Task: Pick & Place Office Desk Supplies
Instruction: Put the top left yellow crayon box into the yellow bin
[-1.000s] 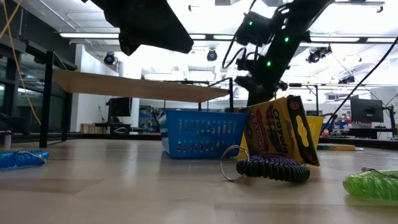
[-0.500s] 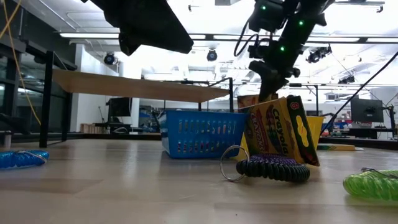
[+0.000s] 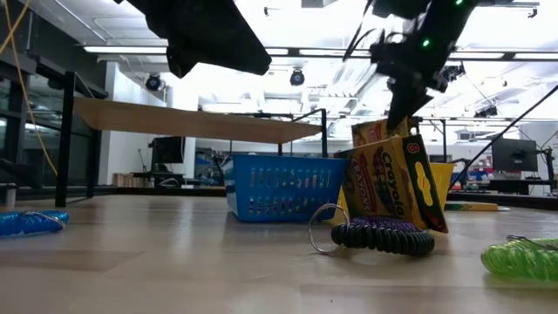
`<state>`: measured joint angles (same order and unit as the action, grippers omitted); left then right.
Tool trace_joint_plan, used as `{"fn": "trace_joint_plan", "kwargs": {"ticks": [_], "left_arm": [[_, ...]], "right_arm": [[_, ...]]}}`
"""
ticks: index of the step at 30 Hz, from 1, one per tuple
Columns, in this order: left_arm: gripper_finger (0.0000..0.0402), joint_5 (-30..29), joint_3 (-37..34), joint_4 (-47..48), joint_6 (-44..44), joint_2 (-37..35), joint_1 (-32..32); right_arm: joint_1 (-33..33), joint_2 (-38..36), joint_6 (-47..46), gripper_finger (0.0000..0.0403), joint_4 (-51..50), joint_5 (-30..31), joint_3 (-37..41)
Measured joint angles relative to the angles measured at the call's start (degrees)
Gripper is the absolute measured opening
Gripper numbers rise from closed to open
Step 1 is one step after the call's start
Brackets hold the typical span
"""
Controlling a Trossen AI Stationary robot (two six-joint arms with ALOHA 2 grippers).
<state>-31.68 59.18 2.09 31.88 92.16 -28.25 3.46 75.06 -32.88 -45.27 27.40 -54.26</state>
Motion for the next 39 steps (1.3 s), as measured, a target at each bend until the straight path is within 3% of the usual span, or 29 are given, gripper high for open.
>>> {"fn": "trace_joint_plan", "kwargs": {"ticks": [17,32,39], "left_arm": [[0.0045,0.0,0.0,0.0,0.0,0.0,0.0],[0.0045,0.0,0.0,-0.3,0.0,0.0,0.0],[0.0045,0.0,0.0,-1.3,0.0,0.0,0.0]], "right_arm": [[-14.6,-5.3,-17.9,0.0013,0.0,0.8,0.0],[-20.1,-1.5,-33.9,0.0013,5.3,4.0,0.0],[-21.7,0.4,-36.1,0.0013,7.7,3.8,0.0]]}}
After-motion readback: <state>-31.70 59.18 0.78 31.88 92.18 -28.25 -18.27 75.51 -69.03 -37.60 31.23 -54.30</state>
